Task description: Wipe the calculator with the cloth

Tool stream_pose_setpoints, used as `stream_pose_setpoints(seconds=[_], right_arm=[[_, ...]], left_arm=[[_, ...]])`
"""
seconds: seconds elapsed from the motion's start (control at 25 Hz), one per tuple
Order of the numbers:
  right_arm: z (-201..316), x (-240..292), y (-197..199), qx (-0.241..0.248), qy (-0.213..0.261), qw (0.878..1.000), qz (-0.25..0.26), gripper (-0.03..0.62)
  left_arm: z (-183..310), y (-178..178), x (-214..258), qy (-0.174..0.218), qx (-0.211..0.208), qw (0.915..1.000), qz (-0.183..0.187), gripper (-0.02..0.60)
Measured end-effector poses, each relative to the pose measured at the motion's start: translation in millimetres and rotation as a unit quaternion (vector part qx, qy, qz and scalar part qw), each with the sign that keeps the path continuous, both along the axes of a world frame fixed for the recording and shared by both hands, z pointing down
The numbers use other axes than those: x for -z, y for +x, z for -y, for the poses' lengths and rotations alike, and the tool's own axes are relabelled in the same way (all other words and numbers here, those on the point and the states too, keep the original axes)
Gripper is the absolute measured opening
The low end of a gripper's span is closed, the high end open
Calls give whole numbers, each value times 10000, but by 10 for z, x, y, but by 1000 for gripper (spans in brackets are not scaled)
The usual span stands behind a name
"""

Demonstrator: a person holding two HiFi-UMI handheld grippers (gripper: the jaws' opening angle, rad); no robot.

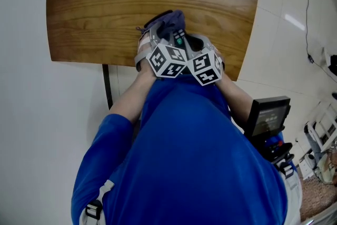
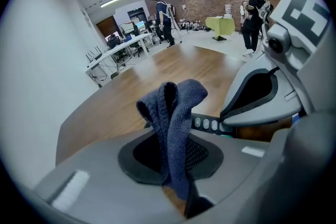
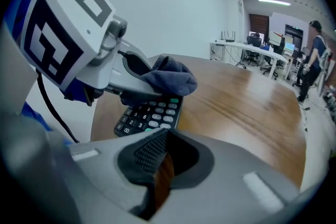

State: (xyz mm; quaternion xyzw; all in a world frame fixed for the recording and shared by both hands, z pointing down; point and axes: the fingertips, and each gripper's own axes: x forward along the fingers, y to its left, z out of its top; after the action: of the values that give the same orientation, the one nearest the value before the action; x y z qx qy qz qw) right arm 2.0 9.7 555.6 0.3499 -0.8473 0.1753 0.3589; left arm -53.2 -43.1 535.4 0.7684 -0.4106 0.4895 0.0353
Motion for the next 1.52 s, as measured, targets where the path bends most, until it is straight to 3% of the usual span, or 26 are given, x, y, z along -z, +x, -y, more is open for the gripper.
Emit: stream_pose_setpoints(seconds=[0.64, 0.8, 0.96, 1.16, 1.52], right_arm=[[4, -58, -29, 162, -41, 9998, -141, 3], [13, -62, -37, 167, -57, 9998, -91, 3], [4, -74, -25, 165, -84, 9998, -116, 3], [16, -81, -20, 140, -78, 9998, -101, 3], [9, -82, -27, 171, -106, 9997, -119, 3]], left_arm=[[-312, -627, -39, -117, 550, 9984, 44, 66], [-244, -465, 64, -36, 469, 9988, -100, 66], [-147, -99, 132, 11, 115, 9995, -284, 66], [-75, 256, 40, -257, -173, 9987, -395, 66], [-157, 100, -51, -414, 11, 9986, -335, 66]])
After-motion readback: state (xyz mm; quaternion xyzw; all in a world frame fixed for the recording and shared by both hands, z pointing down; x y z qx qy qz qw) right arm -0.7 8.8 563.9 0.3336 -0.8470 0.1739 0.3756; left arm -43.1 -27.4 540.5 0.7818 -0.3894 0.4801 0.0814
